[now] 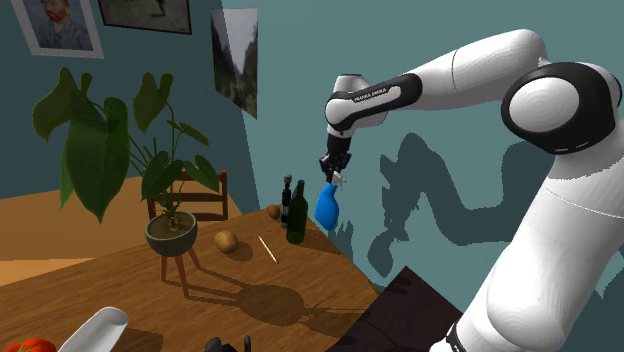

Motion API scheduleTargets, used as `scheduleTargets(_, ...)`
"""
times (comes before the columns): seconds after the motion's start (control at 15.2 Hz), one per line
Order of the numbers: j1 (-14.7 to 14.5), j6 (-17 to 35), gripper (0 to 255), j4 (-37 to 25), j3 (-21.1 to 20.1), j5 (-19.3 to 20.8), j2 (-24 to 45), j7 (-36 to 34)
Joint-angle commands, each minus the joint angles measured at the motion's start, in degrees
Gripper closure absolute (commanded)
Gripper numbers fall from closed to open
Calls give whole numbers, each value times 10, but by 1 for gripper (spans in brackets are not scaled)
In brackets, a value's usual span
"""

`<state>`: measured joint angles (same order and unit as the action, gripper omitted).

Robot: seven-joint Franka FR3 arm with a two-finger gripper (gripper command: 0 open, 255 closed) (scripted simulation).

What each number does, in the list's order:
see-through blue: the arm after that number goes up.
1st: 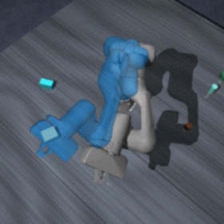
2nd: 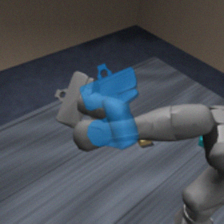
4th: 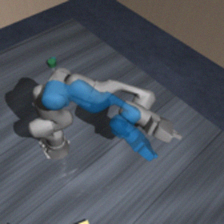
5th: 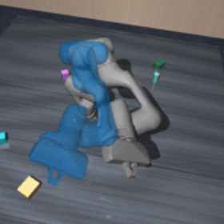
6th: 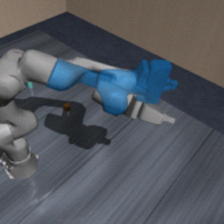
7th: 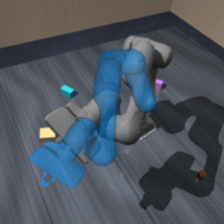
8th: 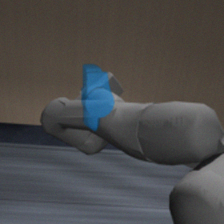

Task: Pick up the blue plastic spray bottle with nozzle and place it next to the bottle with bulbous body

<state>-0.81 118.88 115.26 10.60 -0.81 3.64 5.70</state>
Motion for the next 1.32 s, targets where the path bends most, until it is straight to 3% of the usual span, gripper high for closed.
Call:
scheduleTargets(0.0,0,-16,255,-13,0,1,-3,-1)
scheduleTargets(0.99,-1,-125,255,-99,-1,6,-27,-5)
scheduleTargets(1.25,-27,-109,255,-95,-25,4,-14,-55)
